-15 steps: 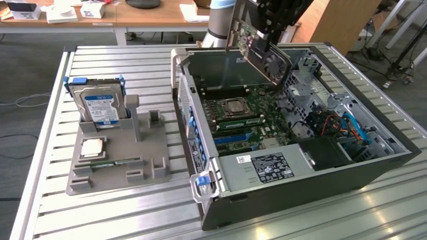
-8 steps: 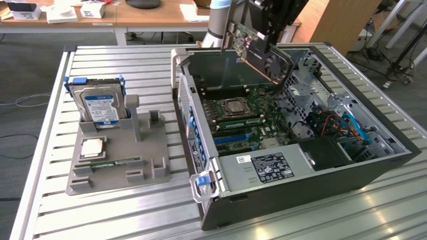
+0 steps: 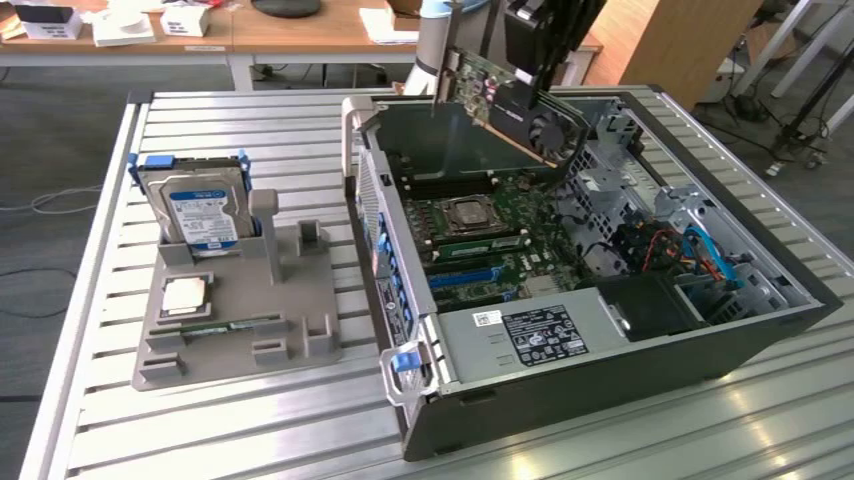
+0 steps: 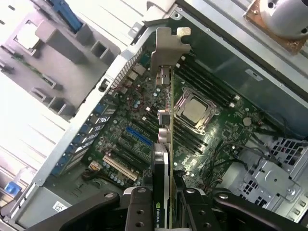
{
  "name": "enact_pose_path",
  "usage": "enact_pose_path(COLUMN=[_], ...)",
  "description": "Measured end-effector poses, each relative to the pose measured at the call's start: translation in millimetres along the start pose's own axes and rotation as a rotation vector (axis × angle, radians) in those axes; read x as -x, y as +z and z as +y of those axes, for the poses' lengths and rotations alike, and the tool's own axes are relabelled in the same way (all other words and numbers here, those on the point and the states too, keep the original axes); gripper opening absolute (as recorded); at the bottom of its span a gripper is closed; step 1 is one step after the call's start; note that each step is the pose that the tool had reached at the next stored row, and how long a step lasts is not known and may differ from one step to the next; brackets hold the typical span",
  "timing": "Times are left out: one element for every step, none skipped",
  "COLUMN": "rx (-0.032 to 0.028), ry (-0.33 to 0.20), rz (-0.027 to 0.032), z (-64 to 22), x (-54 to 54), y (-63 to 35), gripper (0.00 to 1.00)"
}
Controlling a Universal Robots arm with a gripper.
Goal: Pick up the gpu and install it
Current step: 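Insert the gpu into the slot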
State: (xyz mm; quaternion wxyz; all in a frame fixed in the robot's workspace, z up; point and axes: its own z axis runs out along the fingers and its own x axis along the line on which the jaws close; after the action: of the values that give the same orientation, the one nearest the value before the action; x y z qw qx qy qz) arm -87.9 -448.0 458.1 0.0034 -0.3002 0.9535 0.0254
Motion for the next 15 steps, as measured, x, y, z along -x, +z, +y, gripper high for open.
enact_pose_path(rx=[0.0004, 0.0008, 0.0012, 0.0016, 0.0020, 0.0023, 0.0028, 0.0032, 0.0036, 0.0039, 0.0043, 0.0047, 0.0052, 0.0055, 0.0059], ry=[-0.018, -0.036, -0.054, -0.072, -0.091, -0.109, -0.127, -0.145, -0.163, -0.181, -0.199, -0.217, -0.236, -0.254, -0.272], rz=[0.0009, 0.0017, 0.0025, 0.0033, 0.0042, 0.0051, 0.0059, 0.0067, 0.0075, 0.0084, 0.0093, 0.0101, 0.0109, 0.0118, 0.0127], z=[0.0, 0.0, -0.1, -0.1, -0.1, -0.1, -0.1, -0.1, -0.2, -0.2, -0.2, -0.2, -0.2, -0.2, -0.3], x=[0.0, 0.0, 0.0, 0.0, 0.0, 0.0, -0.1, -0.1, -0.1, -0.1, -0.1, -0.1, -0.1, -0.1, -0.1], y=[0.3, 0.7, 1.0, 1.4, 1.8, 2.1, 2.5, 2.8, 3.2, 3.5, 3.9, 4.3, 4.7, 5.0, 5.4], gripper=[0.27, 0.27, 0.27, 0.27, 0.27, 0.27, 0.27, 0.27, 0.27, 0.27, 0.27, 0.27, 0.27, 0.27, 0.27])
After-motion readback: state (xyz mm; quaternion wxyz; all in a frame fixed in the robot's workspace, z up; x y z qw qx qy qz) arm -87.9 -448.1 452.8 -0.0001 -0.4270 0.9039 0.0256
